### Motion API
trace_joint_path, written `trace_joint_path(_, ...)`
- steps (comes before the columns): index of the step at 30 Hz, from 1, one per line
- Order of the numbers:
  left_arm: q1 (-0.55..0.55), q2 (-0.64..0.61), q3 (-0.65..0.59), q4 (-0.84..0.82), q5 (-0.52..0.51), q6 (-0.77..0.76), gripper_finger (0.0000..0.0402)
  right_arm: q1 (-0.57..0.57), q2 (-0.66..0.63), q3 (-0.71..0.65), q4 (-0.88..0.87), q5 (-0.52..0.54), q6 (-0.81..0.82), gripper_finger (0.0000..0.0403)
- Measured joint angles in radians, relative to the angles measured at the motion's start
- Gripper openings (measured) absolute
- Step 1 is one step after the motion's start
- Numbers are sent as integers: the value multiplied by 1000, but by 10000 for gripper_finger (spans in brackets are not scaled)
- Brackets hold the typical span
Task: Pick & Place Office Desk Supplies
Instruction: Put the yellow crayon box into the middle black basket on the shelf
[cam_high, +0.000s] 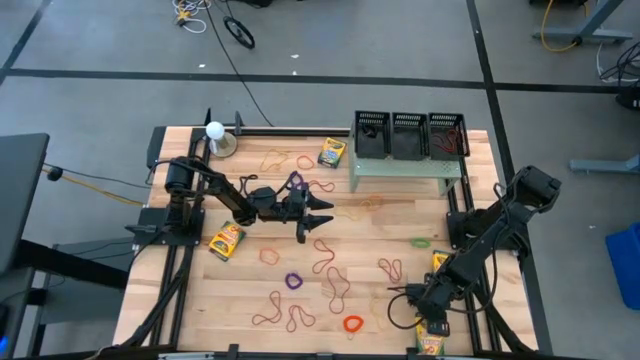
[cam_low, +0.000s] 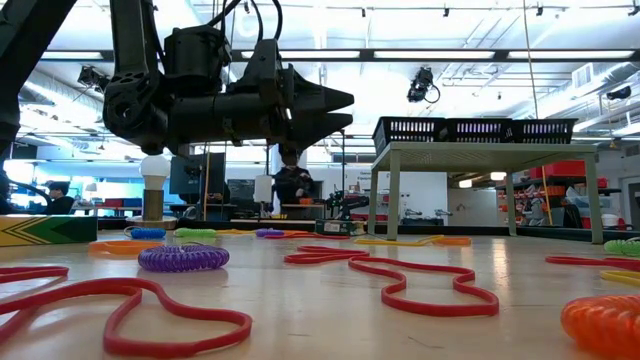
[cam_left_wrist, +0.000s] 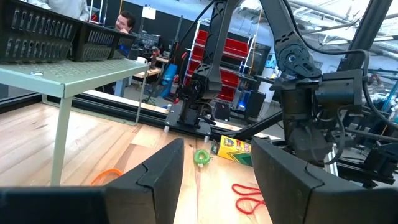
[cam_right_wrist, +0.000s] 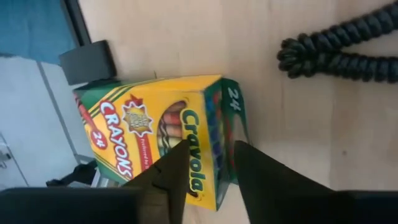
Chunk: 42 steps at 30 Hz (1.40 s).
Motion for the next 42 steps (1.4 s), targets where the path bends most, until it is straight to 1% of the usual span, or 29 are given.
trace_joint_path(6,0,0,0,0,0,0,195,0,0,-1,32,-3,-9,54)
trace_joint_path(10,0,0,0,0,0,0,195,0,4,31,20,11,-10,10)
trace_joint_path(16,0,0,0,0,0,0,195,-10,4,131,-55,9,11,8)
trace_joint_path(20,0,0,0,0,0,0,195,-33,4,240,-194,8,-7,4)
trace_joint_path(26,0,0,0,0,0,0,195,-100,4,406,-445,69,-59,2)
trace_joint_path(29,0,0,0,0,0,0,195,-147,4,482,-579,141,-100,1)
trace_joint_path(34,0,0,0,0,0,0,195,-252,3,566,-809,324,-167,1)
trace_joint_path(38,0,0,0,0,0,0,195,-323,3,579,-959,542,-215,1)
trace_joint_path(40,0,0,0,0,0,0,195,-353,3,569,-988,672,-225,1)
trace_joint_path(42,0,0,0,0,0,0,195,-385,3,544,-983,777,-245,0)
